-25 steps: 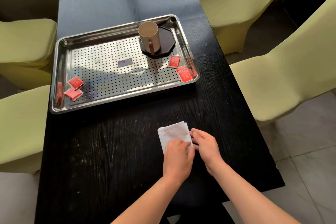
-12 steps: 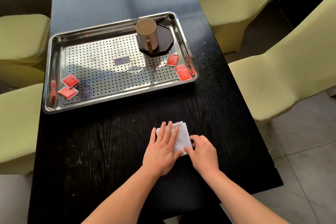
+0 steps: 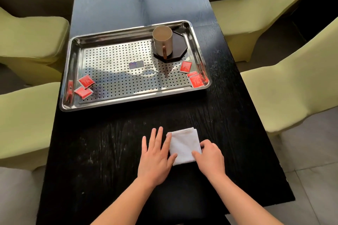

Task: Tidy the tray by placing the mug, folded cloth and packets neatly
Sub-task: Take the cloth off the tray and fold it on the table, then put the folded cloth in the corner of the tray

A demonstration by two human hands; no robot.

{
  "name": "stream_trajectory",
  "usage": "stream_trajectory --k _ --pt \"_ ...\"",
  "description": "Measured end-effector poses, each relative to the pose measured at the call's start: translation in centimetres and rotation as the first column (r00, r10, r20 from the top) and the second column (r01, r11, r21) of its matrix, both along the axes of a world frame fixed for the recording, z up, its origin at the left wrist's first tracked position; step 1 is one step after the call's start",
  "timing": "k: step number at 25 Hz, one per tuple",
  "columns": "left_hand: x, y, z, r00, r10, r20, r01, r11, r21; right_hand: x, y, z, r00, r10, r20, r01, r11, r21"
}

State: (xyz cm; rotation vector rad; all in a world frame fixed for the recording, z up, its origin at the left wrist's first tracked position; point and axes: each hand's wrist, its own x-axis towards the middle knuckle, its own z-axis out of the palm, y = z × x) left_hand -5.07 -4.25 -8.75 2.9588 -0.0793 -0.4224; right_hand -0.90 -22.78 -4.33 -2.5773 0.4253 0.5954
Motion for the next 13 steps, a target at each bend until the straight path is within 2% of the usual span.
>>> stream_trajectory --k 3,6,10,13 --pt "-1.3 4.4 0.2 0.975 0.216 -0.052 -0.210 0.971 0.113 0.3 0.6 0.1 0.999 -0.014 -0.044 0.014 1.000 0.001" --pt "-1.6 8.7 0.0 0.915 0.396 -0.074 -0.382 0.911 0.158 0.3 1.3 0.0 0.990 -0.100 -0.094 0.103 0.994 0.023" --pt "-0.6 13.4 -1.1 0.841 0.538 -0.055 -0.527 0.839 0.138 0.3 1.9 -0.3 0.968 -0.201 -0.153 0.231 0.951 0.207" --pt "0.2 14.8 -2.3 0.797 0.603 -0.045 -0.597 0.796 0.094 0.7 3.0 0.0 0.982 -0.149 -0.116 0.175 0.949 0.261"
